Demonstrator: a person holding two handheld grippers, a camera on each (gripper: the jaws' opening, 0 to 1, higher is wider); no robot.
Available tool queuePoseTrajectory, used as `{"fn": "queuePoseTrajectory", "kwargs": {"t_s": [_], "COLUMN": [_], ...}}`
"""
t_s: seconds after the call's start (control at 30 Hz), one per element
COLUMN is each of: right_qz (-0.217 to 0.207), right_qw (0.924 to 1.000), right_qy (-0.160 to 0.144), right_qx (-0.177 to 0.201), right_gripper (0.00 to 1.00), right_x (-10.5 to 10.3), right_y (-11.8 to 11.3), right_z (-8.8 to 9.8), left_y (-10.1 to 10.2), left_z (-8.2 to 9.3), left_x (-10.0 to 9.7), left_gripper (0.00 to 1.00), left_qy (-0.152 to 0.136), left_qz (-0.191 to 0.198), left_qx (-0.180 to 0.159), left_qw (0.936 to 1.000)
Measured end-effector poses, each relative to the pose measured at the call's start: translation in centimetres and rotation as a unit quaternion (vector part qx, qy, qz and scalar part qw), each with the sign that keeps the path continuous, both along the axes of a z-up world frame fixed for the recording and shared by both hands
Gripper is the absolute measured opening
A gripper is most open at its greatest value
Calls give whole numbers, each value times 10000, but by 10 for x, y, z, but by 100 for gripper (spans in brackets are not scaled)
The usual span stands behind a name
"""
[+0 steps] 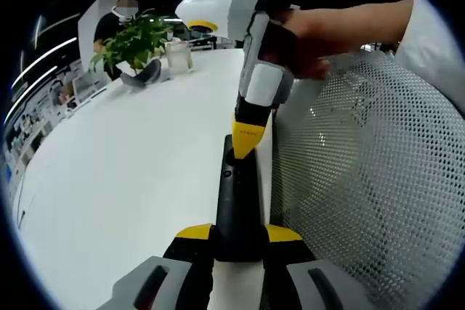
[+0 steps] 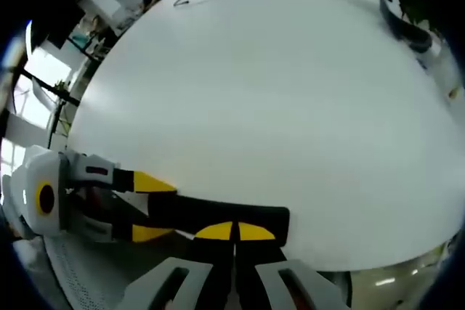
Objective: Press the specified remote control buttons in sequence, fully releasing each button before pressing the next.
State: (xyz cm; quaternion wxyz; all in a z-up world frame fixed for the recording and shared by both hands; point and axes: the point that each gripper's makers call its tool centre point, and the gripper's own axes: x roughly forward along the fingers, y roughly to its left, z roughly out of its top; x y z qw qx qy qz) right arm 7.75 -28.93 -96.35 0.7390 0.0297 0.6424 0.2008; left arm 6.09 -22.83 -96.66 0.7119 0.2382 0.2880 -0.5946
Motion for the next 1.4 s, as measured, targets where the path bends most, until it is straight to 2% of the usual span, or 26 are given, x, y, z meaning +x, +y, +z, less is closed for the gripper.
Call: {"fn": "queuePoseTrajectory", "kwargs": {"t_s": [0.1,0.17,0.33,0.47,0.53,0.63,0.83,0.97,1.2,1.4], "right_qz": [-17,-31,-22,-166,-255,-362,-212,-150,-41,33], "right_qw": [9993,9989,9992,9998,9996,9992,9995,9990,9987,9985], "right_qy": [364,449,396,27,-36,41,141,286,393,453], "right_qx": [84,136,96,74,117,156,203,296,308,311], "right_gripper": [0,0,0,0,0,0,0,0,0,0], "right_x": [1,1,-3,-2,-2,-1,3,5,8,10], "right_y": [-1,-1,0,-1,-2,-2,7,13,18,24], "right_z": [-1,-1,1,1,2,2,7,9,9,8], "left_y": [0,0,0,0,0,-1,-1,-1,-1,-1], "left_z": [0,0,0,0,0,1,2,3,3,2], "left_x": [-1,-1,-1,-1,-1,-1,-1,-2,0,0], "left_gripper": [25,25,25,25,25,25,24,24,24,24], "left_qy": [1,3,4,-4,-8,-35,-70,-200,-12,7], "left_qz": [11,12,7,6,1,-25,-47,-163,-49,-53], "left_qx": [5,1,4,12,26,33,52,52,53,27], "left_qw": [10000,10000,10000,10000,10000,10000,10000,9997,10000,10000]}}
